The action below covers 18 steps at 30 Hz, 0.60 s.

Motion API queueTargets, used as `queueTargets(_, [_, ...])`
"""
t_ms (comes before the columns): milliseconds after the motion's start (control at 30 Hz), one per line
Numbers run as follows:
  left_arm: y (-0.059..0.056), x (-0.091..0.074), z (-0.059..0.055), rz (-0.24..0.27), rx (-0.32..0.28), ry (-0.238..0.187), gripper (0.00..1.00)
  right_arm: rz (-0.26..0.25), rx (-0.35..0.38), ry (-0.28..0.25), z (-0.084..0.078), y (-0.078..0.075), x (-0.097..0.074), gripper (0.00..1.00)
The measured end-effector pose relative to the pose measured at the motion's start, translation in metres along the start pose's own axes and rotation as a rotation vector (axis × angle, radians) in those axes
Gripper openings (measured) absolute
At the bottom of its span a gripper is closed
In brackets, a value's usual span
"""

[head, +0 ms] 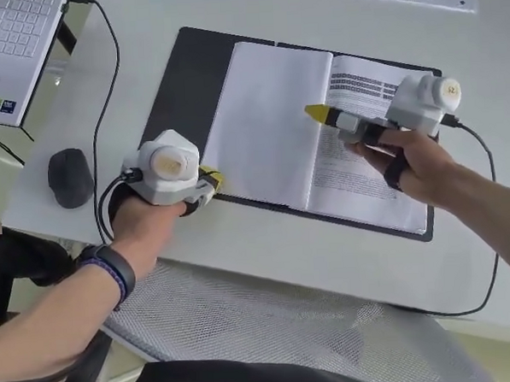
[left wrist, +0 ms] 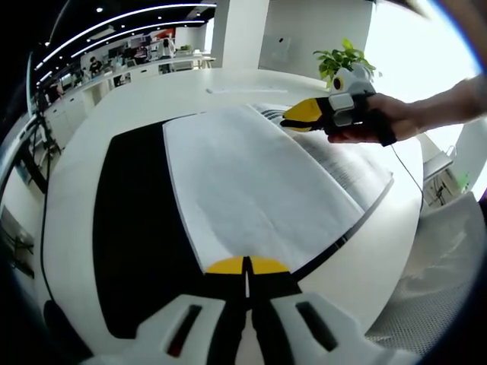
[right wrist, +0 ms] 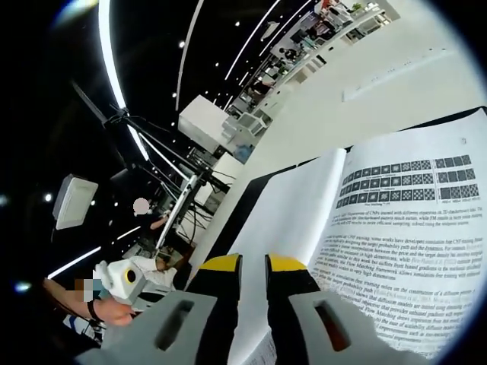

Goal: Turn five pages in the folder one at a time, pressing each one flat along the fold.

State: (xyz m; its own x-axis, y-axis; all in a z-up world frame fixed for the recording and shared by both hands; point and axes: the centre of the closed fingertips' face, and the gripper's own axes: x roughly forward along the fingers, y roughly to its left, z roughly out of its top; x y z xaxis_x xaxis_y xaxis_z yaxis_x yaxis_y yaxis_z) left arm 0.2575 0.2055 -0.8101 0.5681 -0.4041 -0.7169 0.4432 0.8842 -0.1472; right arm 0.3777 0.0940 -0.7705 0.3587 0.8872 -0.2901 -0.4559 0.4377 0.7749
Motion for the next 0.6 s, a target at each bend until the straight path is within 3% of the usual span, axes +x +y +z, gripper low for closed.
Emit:
queueTargets(267, [0.000,0.001,0.000,-0.002,-0.010,0.003,0.00,-0.011,0.029,0.005,-0.001,-0.029,0.003,0.02])
queueTargets(600, [-0.002,-0.002,0.002,0.004,-0.016,0.003,0.00,0.012,0.036,-0.005,-0.003,-0.027,0.003,0.00])
